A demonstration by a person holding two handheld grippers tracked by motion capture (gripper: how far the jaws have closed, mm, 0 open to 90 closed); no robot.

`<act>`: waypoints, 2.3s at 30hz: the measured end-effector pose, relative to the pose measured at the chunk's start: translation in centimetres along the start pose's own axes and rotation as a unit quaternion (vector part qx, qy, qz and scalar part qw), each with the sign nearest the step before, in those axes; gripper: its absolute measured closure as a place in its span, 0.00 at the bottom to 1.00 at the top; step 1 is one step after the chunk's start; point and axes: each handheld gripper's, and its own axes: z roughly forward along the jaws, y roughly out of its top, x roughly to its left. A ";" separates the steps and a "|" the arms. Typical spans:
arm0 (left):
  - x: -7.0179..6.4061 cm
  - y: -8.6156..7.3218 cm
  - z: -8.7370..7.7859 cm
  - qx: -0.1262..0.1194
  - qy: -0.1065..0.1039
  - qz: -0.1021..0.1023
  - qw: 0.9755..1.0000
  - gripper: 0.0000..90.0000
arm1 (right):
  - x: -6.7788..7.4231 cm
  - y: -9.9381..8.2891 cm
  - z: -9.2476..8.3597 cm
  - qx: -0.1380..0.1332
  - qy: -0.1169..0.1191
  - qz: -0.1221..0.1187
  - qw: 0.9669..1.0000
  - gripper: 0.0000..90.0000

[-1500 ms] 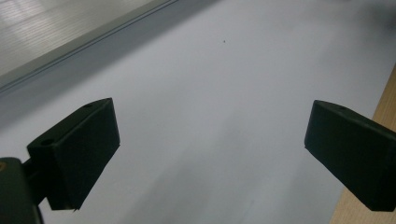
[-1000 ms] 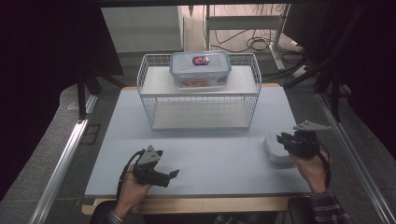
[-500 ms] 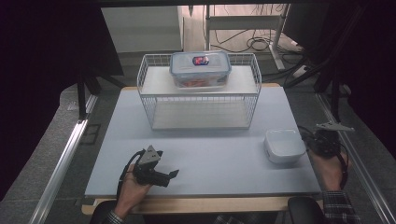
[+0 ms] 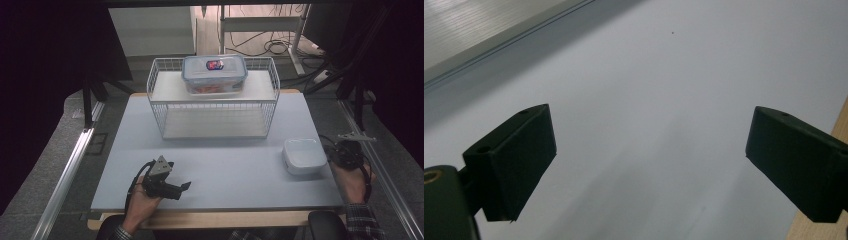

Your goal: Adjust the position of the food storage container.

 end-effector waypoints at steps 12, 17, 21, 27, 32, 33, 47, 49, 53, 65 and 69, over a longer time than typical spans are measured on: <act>0.3 0.0 0.0 0.000 -0.008 -0.009 1.000 0.07 | 2.1 0.1 0.4 0.010 0.051 -0.010 0.999 0.99; 0.2 -0.1 0.1 0.003 -0.007 -0.007 1.000 0.07 | 3.6 0.2 0.5 0.012 0.077 -0.022 0.997 0.99; 0.2 0.0 0.1 0.004 -0.008 -0.005 1.000 0.07 | 4.5 0.3 0.6 0.014 0.090 -0.032 0.995 0.99; 0.2 -0.1 0.2 0.006 -0.009 -0.005 1.000 0.07 | 5.9 0.5 0.8 0.015 0.110 -0.044 0.993 0.99; 0.4 -0.1 0.2 0.002 -0.009 -0.011 1.000 0.07 | 7.3 0.8 1.0 0.015 0.127 -0.050 0.990 0.99; 0.5 -0.1 0.1 0.002 -0.009 -0.012 1.000 0.07 | 7.5 0.8 1.1 0.015 0.129 -0.051 0.990 0.99; 0.4 -0.1 0.3 0.008 -0.009 -0.013 1.000 0.07 | 12.1 1.5 1.7 0.019 0.184 -0.086 0.979 0.99; 0.4 0.0 0.3 0.008 -0.010 -0.012 1.000 0.07 | 13.3 1.6 1.8 0.020 0.197 -0.098 0.975 0.99; 0.4 0.0 0.4 0.011 -0.010 -0.011 1.000 0.07 | 14.8 1.7 1.8 0.022 0.216 -0.107 0.970 0.99; 0.4 0.0 0.4 0.017 -0.010 -0.011 1.000 0.07 | 18.8 1.7 1.9 0.020 0.264 -0.129 0.956 0.99; 0.3 0.0 0.4 0.017 -0.011 -0.009 1.000 0.07 | 20.0 1.7 1.9 0.014 0.273 -0.134 0.952 0.99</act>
